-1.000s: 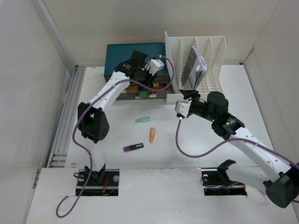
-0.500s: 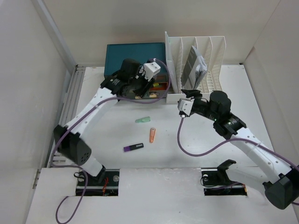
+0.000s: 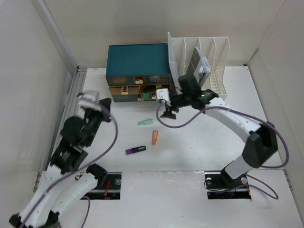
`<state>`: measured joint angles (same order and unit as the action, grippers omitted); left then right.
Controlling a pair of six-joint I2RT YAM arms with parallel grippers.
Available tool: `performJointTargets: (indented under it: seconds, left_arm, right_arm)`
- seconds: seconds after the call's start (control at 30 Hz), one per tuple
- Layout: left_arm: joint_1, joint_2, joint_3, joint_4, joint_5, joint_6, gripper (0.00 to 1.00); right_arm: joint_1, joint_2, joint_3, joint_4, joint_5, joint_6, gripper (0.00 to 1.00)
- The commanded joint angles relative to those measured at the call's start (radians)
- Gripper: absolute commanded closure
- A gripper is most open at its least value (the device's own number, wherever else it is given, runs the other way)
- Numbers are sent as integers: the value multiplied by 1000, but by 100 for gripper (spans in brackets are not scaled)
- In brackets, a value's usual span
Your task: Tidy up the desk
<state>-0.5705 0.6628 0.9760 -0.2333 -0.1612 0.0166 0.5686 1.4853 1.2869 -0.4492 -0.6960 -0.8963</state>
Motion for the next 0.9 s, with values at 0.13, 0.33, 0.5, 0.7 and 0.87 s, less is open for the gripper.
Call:
performJointTargets:
  seconds: [0.13, 0.33, 0.5, 0.7, 0.87]
  left_arm:
    - [21, -419, -328, 259, -392, -158, 60]
    - [44, -529, -392, 275, -406, -168, 22]
    - [44, -538, -392, 265, -347, -168, 14]
    - [44, -577, -402, 265, -313, -149, 14]
    - [44, -588, -412, 276, -268, -139, 16]
  right_arm:
    - [310, 238, 95, -164, 70, -9, 24]
    - [401, 385, 141, -197, 98, -18, 28]
    - [464, 448, 132, -183, 145, -7, 28]
    - [475, 480, 114, -36, 225, 132, 28]
    - [485, 513, 114, -6, 240, 189, 29]
